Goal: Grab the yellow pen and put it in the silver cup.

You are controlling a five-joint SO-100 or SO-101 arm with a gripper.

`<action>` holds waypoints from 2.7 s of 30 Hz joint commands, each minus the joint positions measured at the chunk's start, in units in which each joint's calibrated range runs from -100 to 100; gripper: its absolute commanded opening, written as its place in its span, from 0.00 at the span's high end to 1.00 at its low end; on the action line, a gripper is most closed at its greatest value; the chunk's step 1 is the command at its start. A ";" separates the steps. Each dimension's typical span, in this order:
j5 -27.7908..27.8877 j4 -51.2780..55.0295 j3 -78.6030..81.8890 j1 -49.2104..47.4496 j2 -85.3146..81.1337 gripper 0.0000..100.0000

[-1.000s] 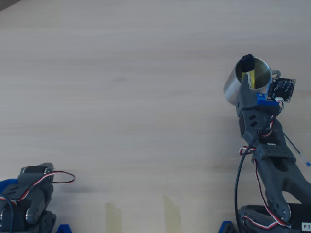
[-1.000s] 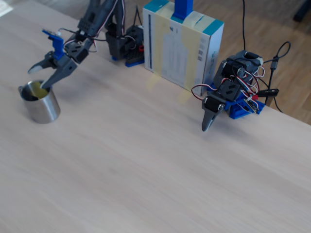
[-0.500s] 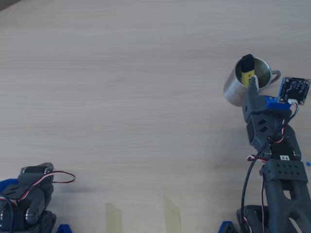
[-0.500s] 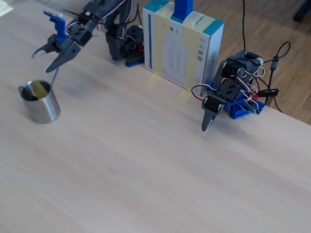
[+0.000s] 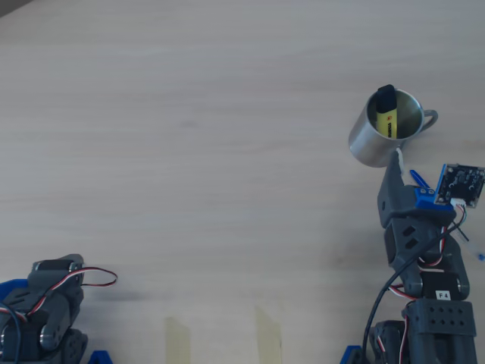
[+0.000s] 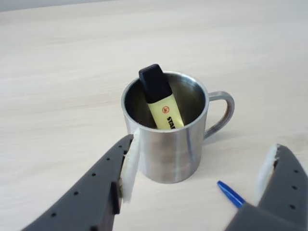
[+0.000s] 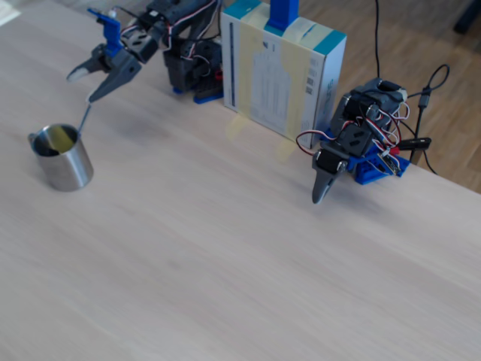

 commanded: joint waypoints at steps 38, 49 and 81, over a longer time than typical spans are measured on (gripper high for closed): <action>-4.08 49.49 20.02 -4.11 -37.86 0.63; -4.50 59.45 20.02 -2.10 -37.94 0.67; -3.61 62.53 19.93 -0.97 -37.77 0.98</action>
